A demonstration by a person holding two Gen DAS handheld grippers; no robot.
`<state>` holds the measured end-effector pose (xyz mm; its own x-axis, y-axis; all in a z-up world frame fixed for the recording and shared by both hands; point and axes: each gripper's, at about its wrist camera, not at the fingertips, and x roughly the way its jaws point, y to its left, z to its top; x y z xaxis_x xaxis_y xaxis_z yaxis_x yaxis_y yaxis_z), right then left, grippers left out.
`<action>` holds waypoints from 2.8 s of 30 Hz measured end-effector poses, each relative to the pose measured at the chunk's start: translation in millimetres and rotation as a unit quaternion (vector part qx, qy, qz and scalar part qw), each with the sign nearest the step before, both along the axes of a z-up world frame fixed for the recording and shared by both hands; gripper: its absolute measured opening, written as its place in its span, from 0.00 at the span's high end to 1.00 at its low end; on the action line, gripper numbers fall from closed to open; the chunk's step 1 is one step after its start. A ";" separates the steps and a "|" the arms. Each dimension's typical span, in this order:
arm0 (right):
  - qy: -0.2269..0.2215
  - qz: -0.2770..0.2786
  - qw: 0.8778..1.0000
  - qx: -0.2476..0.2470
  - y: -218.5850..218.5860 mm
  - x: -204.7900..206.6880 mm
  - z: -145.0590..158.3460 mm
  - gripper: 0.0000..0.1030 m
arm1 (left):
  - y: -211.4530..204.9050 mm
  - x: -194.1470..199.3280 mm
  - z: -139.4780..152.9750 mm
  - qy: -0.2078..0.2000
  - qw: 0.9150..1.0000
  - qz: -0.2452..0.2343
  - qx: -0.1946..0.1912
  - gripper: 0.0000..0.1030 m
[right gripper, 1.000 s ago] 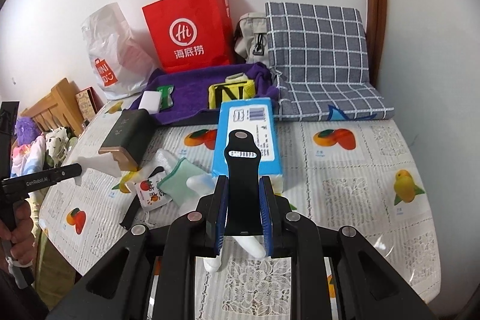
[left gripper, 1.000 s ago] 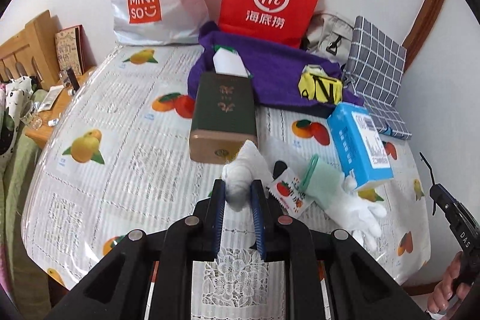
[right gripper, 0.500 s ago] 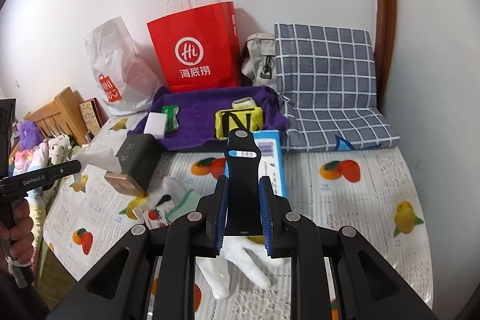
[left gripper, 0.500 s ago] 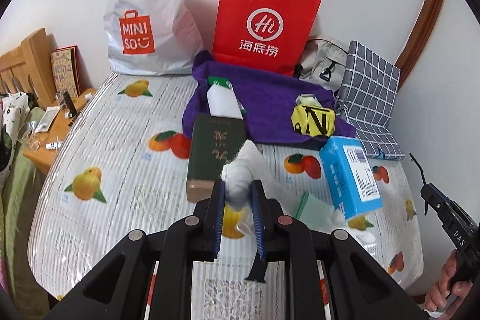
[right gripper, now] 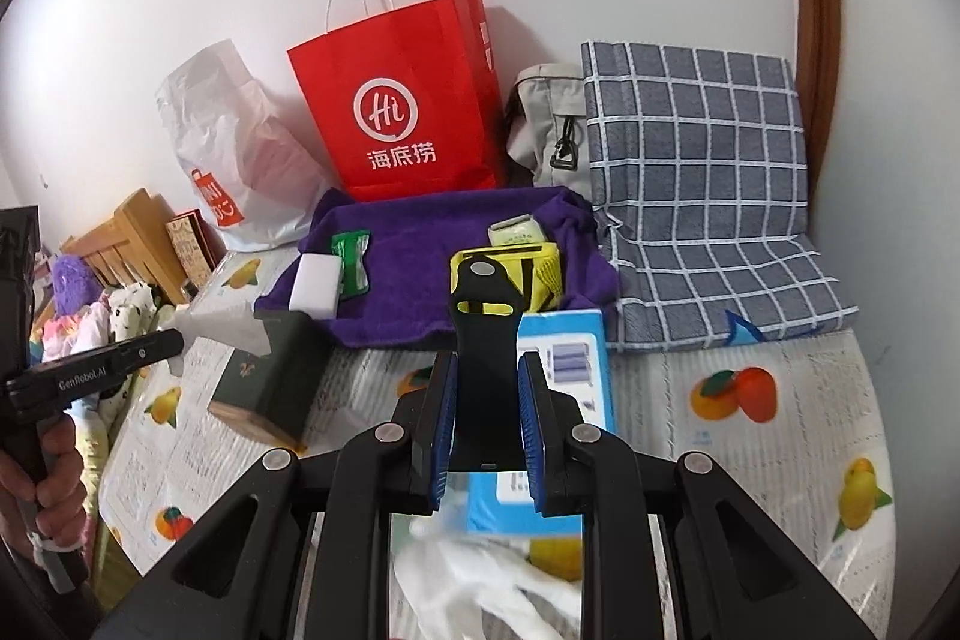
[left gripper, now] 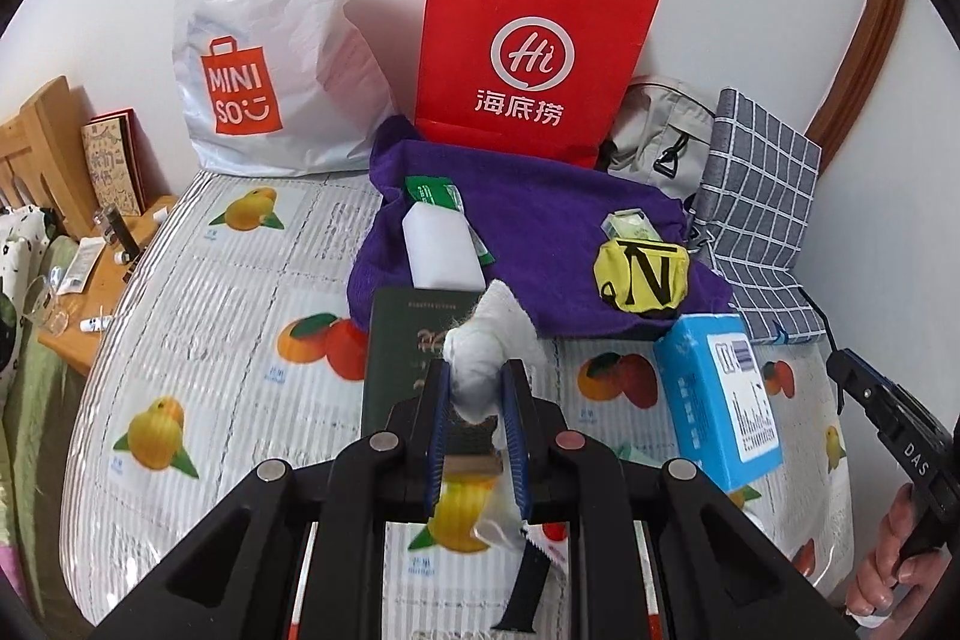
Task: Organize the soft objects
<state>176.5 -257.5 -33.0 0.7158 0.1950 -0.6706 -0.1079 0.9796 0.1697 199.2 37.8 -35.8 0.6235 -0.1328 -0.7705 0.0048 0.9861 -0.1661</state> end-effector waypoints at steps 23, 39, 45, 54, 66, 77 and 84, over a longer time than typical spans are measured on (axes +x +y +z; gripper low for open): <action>0.014 0.034 0.999 -0.002 18.0 109.6 -24.2 0.80 | -5.1 78.5 -4.9 0.009 1.000 0.005 0.027 0.83; 0.046 0.056 0.997 -0.015 22.0 165.3 -48.1 0.80 | -18.4 138.2 -23.0 0.018 0.999 -0.009 0.028 0.83; 0.055 0.072 0.995 -0.027 30.6 175.4 -62.5 0.80 | -21.4 165.6 -38.4 0.027 0.999 -0.015 0.020 0.83; 0.077 0.080 0.993 -0.031 30.9 188.3 -77.3 0.80 | -20.0 190.4 -59.5 0.046 0.999 -0.015 0.003 0.83; 0.093 0.085 0.991 -0.033 34.4 201.1 -88.3 0.79 | -20.8 204.5 -78.8 0.066 0.998 -0.021 -0.003 0.83; 0.066 0.078 0.995 -0.019 25.2 184.6 -63.7 0.61 | -14.6 185.4 -62.4 0.057 0.998 -0.014 0.016 0.46; 0.055 0.075 0.996 -0.003 30.3 157.2 -48.6 0.57 | -10.6 156.8 -44.7 0.048 0.998 -0.011 0.028 0.45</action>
